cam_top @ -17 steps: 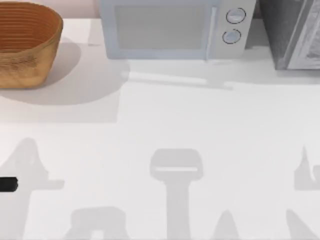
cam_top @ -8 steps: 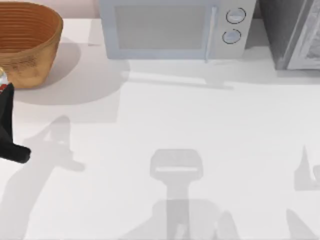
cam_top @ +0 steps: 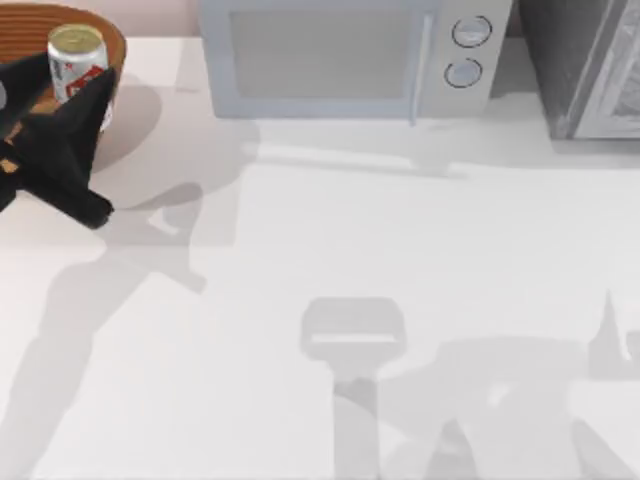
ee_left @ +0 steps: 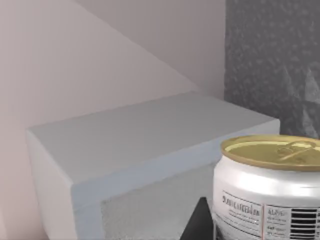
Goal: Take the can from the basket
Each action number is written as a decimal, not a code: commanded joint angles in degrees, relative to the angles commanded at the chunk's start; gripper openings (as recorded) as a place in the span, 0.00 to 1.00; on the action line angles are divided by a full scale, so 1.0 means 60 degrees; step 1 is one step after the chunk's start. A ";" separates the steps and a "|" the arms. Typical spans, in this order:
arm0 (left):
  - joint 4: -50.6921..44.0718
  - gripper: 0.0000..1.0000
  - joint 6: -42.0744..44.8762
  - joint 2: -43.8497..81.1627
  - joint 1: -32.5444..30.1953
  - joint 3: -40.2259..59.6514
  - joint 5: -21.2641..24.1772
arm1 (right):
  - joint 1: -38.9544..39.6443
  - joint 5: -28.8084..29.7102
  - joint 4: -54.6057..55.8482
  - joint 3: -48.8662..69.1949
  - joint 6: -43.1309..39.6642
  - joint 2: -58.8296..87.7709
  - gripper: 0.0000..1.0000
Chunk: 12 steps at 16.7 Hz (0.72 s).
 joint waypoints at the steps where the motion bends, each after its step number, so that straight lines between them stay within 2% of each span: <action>1: 0.0291 0.00 0.0038 0.0578 -0.0037 0.0251 0.0259 | 0.0000 0.0000 0.0000 0.0000 0.0000 0.0000 1.00; 12: 0.3551 0.00 0.0230 0.6521 -0.0668 0.2856 0.3380 | 0.0000 0.0000 0.0000 0.0000 0.0000 0.0000 1.00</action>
